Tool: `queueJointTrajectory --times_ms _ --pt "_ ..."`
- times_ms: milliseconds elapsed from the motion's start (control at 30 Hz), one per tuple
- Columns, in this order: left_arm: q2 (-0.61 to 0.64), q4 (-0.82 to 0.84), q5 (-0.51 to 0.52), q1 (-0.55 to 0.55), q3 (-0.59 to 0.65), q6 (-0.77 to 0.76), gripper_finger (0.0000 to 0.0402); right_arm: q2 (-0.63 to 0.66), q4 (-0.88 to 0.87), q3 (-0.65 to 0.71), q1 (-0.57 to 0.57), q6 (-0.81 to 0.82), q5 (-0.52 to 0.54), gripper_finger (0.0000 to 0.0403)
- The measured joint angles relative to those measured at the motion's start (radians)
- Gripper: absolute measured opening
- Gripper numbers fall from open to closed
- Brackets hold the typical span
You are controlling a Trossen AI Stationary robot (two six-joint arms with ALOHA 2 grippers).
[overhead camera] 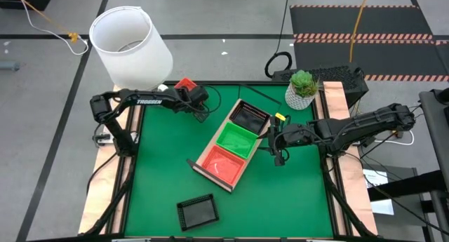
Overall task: Stack baskets on shelf by color
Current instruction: Stack the orange bin into the stacked orange bin on the shelf
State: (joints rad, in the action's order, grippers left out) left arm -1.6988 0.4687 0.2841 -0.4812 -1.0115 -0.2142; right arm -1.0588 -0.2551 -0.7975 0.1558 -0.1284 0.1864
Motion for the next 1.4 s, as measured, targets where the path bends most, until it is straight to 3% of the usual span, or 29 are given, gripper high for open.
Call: queueJointTrajectory --times_ms 300,467,800,933,1200,1300,1400 --pt "0.034 0.04 0.005 0.03 -0.032 0.094 0.0017 0.0 0.004 0.0 0.0 0.0 0.0 0.016" --pt "0.106 0.079 0.03 0.092 -0.06 0.123 0.0021 0.0 0.02 0.0 -0.008 0.004 0.001 0.016" --pt "0.29 0.108 0.206 0.321 -0.062 0.347 0.0014 0.0 0.093 0.0 -0.047 0.052 0.003 0.016" --pt "0.348 0.103 0.285 0.417 -0.062 0.412 0.0006 0.0 0.17 0.0 -0.052 0.099 0.081 0.016" --pt "0.379 -0.029 0.406 0.595 -0.062 0.589 0.0006 -0.043 0.391 -0.006 -0.035 0.14 0.129 0.016" --pt "0.372 -0.126 0.417 0.627 -0.062 0.606 0.0006 -0.108 0.4 -0.06 -0.016 0.124 0.133 0.016" --pt "0.361 -0.159 0.455 0.629 -0.062 0.606 0.001 -0.193 0.364 -0.146 0.022 0.06 0.208 0.016"
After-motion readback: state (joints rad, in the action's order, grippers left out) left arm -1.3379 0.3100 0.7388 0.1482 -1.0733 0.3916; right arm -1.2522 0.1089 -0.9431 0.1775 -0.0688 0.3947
